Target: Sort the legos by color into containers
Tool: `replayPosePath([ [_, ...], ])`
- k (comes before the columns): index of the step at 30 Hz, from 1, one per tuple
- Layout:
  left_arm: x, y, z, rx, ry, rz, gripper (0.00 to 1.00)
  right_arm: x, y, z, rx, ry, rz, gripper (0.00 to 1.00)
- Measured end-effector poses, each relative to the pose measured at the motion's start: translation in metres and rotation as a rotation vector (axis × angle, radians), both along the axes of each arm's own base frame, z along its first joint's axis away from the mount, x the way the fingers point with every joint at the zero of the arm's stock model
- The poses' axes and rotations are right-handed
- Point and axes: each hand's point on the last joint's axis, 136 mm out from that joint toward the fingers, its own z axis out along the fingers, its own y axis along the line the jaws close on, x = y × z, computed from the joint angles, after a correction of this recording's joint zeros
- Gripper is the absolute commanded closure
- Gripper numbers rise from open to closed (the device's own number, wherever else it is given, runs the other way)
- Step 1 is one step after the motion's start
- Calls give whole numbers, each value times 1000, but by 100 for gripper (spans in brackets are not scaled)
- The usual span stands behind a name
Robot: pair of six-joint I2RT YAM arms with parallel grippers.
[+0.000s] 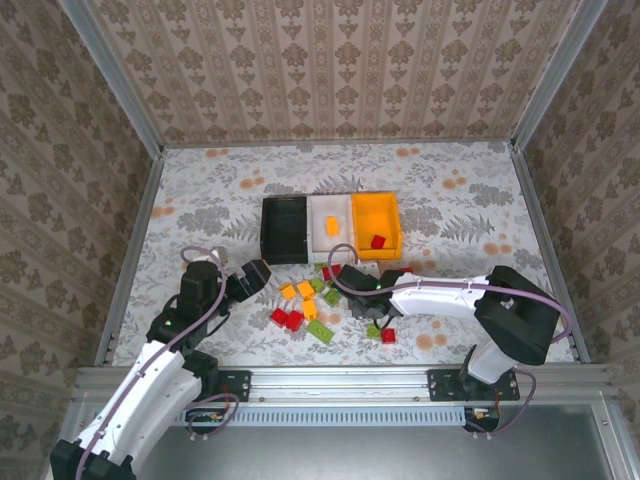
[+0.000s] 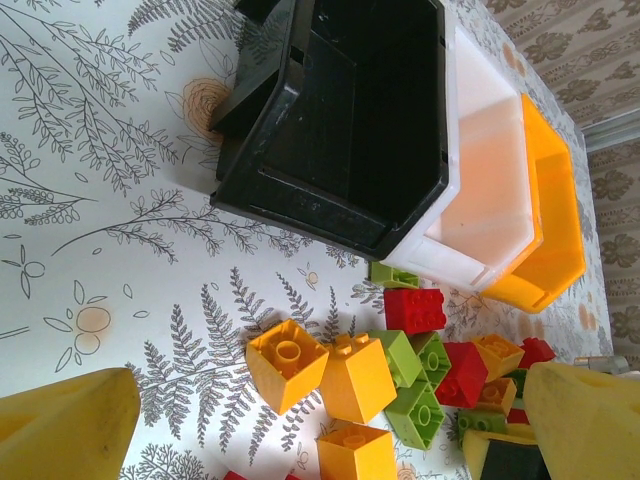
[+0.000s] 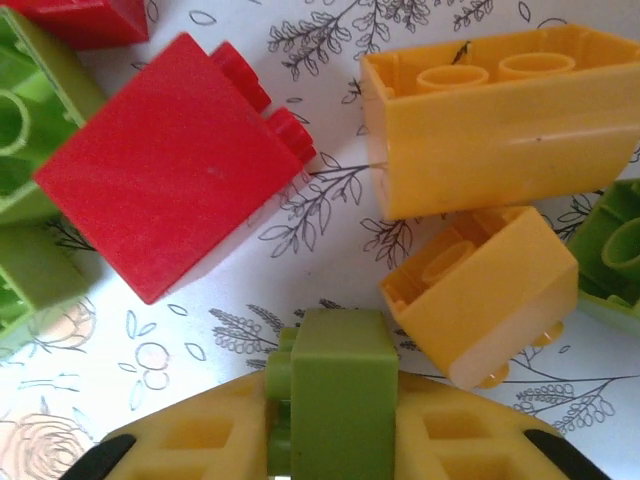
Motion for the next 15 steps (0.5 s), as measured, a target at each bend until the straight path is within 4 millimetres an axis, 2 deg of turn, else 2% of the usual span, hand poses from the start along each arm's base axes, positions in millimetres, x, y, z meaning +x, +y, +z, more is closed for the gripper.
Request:
replayPosePath([
  [5, 0, 0, 0, -1, 1, -2, 0, 1, 5, 13, 24, -19, 50, 81],
  [8, 0, 0, 0, -1, 2, -2, 0, 1, 22, 38, 90, -40, 116, 81],
  [11, 0, 0, 0, -1, 2, -2, 0, 10, 54, 76, 174, -81, 196, 81],
  [13, -1, 0, 0, -2, -2, -2, 0, 21, 80, 106, 233, -124, 244, 81],
  [15, -1, 0, 2, -5, -8, -2, 0, 34, 103, 127, 270, -158, 279, 80],
])
